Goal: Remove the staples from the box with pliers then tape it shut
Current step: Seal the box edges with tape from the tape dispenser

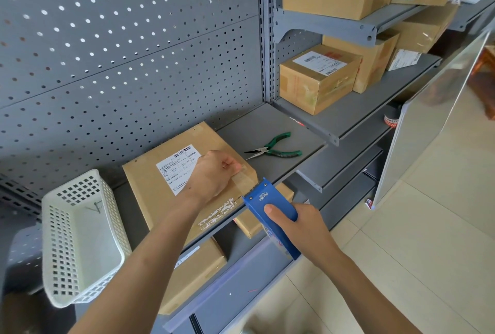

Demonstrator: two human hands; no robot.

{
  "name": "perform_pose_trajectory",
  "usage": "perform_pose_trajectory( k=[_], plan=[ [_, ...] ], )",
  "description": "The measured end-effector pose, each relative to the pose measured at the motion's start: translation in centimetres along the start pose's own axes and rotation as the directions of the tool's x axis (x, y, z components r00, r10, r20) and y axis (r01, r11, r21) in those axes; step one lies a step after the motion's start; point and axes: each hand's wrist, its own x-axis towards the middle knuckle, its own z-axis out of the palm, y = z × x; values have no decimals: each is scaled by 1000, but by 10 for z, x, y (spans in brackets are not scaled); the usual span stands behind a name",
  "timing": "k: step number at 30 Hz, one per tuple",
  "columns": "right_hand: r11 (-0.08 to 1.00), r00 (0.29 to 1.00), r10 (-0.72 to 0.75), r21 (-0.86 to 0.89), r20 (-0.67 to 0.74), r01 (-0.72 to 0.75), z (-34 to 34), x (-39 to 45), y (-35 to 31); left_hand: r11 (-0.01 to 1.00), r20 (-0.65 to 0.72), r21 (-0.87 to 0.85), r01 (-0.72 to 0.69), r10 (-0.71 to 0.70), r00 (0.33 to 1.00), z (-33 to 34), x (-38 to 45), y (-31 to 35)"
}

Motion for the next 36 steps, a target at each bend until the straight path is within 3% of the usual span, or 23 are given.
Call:
perform_pose_trajectory(
  k=[15, 28, 36],
  plan=[
    [999, 1000, 19, 44, 20, -20, -1, 2, 1, 1000, -46, 5, 18, -18, 999, 8, -3, 1],
    [997, 997, 57, -51, 52, -54, 2, 10, 5, 994, -147, 2, -112, 111, 983, 17, -10, -7],
    [993, 995, 82, -89, 60, -76, 2, 14, 5, 986, -121, -58, -154, 146, 982, 18, -7, -9]
  ],
)
